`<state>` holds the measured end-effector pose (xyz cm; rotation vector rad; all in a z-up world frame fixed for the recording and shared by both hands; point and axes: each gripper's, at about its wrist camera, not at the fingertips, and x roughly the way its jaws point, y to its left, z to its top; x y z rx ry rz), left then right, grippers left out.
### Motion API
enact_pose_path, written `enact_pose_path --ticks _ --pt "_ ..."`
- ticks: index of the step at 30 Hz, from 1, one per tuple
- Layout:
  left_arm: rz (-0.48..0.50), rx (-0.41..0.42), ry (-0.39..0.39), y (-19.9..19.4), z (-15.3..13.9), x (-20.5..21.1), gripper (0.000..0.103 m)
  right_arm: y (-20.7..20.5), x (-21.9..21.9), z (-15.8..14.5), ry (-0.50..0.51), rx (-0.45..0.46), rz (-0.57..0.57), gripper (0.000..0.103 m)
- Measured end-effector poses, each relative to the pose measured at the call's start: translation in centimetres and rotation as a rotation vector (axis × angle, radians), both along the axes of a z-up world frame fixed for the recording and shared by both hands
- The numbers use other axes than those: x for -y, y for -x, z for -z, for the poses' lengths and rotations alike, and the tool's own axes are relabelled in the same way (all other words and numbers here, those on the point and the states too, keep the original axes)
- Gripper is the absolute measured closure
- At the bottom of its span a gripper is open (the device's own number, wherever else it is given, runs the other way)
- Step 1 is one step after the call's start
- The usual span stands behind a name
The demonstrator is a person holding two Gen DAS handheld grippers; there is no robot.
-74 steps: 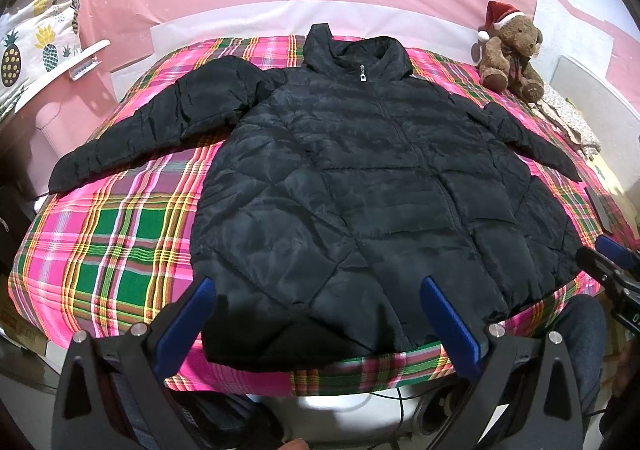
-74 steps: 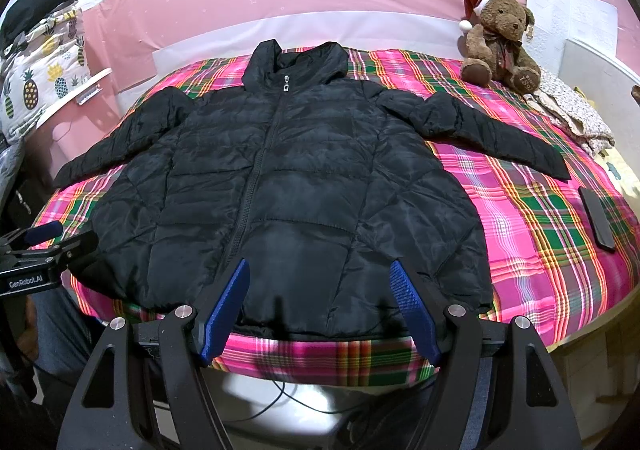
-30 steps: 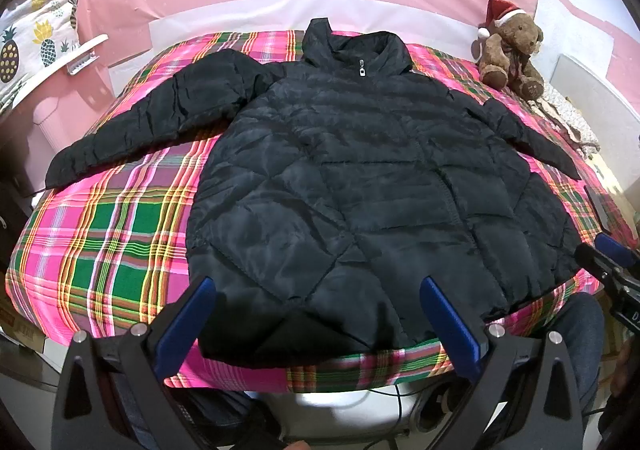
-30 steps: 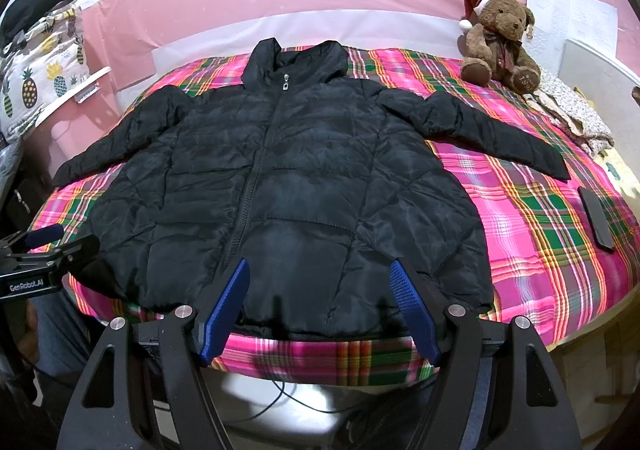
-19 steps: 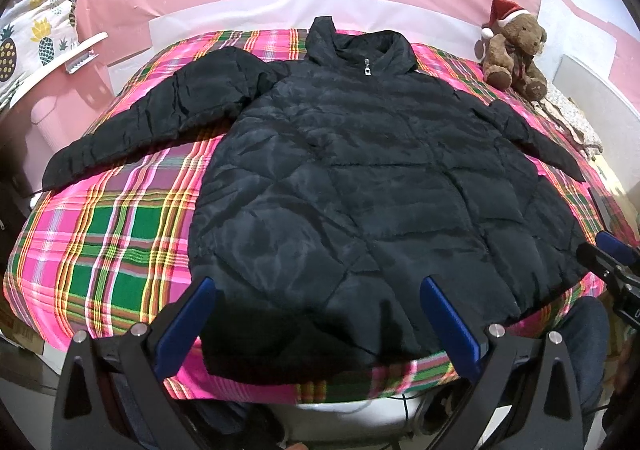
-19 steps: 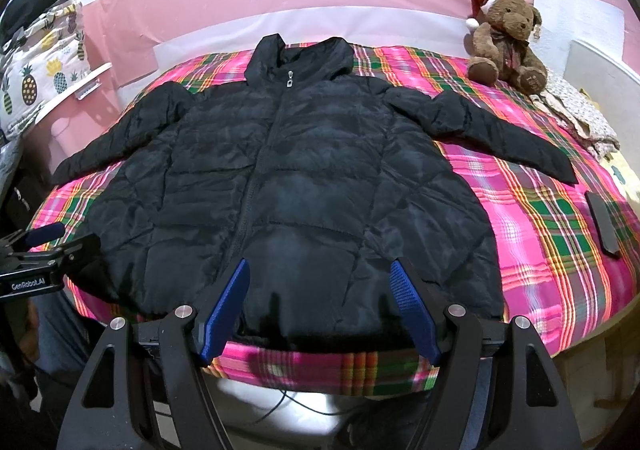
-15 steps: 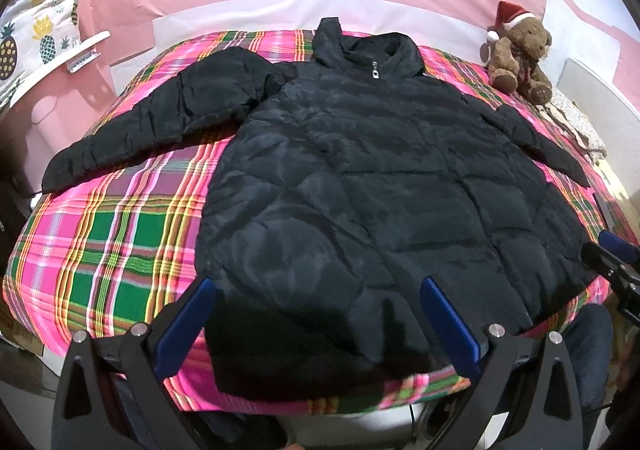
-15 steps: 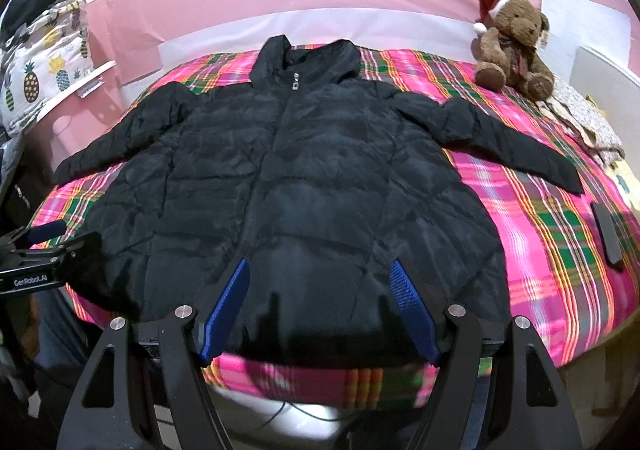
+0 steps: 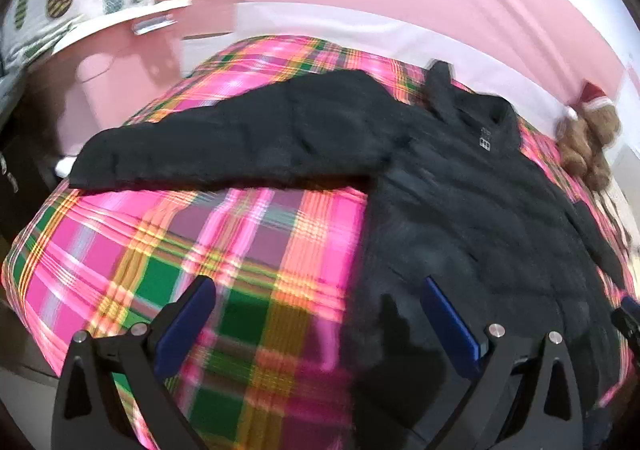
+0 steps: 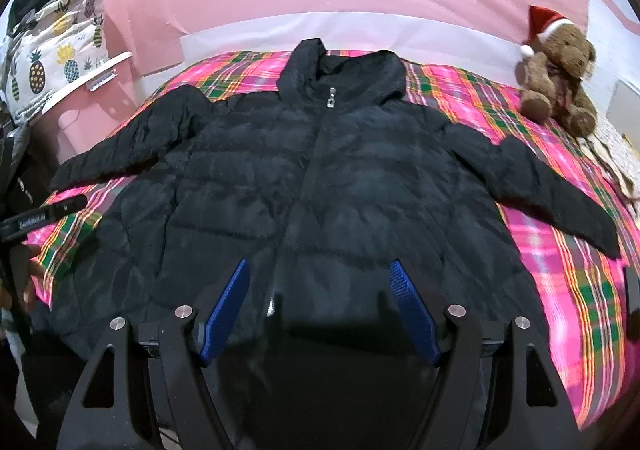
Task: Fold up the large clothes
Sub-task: 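Grasp the jacket sleeve nearest the left tool and lift it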
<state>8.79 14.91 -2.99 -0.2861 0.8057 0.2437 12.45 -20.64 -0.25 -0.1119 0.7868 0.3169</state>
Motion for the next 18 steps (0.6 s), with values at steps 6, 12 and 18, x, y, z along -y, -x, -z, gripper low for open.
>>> enact_pose_path --ticks 6,12,18 --pt "-0.098 -0.011 0.053 -2.3 1.5 -6.2 0.0 -3.7 -2.1 0.7 0.025 -0.018 -0.037 0.031" --pt "-0.212 -0.033 0.12 -3.9 3.7 -11.5 0.0 -6.9 -3.6 1.9 0.054 -0.043 -0.048 0.031" --pt "-0.301 -0.01 0.182 -5.2 5.7 -15.2 0.0 -9.9 -4.4 2.8 0.082 -0.056 -0.058 0.031"
